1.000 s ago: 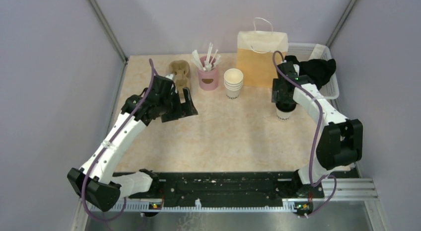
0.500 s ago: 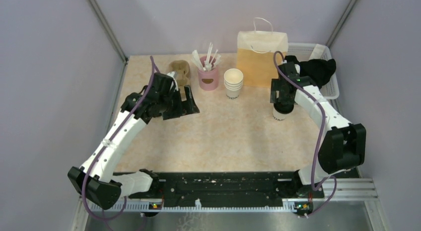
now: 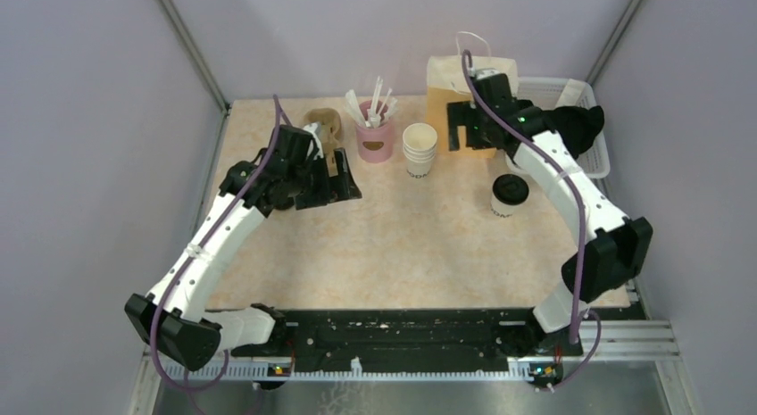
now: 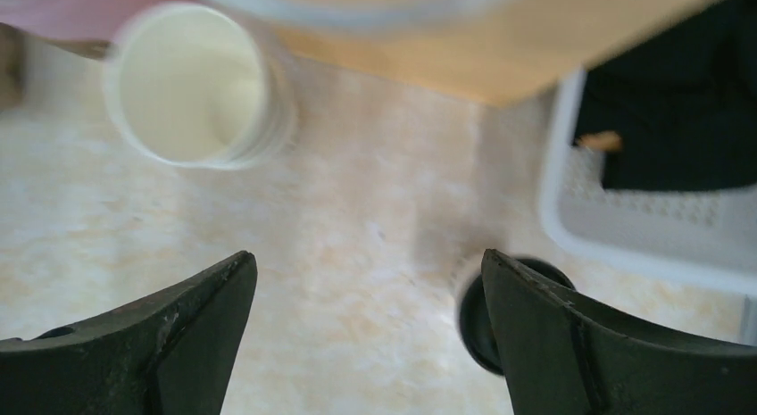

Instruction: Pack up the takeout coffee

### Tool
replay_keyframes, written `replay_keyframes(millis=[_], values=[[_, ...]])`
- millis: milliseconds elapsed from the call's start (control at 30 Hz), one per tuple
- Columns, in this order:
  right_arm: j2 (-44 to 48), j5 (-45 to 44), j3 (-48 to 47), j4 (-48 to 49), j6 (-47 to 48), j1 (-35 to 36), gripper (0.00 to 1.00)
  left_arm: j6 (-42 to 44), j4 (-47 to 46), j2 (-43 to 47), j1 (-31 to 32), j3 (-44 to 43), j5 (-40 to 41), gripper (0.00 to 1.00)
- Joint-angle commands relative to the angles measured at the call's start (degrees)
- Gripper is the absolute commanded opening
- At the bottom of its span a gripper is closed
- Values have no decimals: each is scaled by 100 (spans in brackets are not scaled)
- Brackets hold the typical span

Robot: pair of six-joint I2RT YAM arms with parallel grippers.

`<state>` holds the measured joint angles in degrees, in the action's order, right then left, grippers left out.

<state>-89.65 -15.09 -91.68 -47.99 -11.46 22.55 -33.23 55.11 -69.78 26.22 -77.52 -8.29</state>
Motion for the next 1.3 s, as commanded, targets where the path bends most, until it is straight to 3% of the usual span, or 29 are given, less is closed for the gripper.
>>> replay_keyframes(millis=[0, 167, 300, 467, 967, 1267], values=[[-966, 458, -1073, 387, -97, 567, 94, 113, -334, -116, -63, -221, -125, 98], [-1952, -476, -2392, -18, -1322, 592, 77, 156, -328, -243, -118, -304, -157, 98], [-2278, -863, -2522, 183, -1422, 634, 65, 256, -264, -298, -192, -373, -136, 98], [-2594, -860, -2666, 232, -1253, 679, 44, 343, -203, -305, -321, -412, -133, 98], [-2831, -1081, -2653, 210, -978, 873, 22, 312, -264, -252, -413, -293, -208, 98], [-2890, -1073, -2617, 234, -963, 901, 21, 221, -265, -147, -421, -205, -215, 98]])
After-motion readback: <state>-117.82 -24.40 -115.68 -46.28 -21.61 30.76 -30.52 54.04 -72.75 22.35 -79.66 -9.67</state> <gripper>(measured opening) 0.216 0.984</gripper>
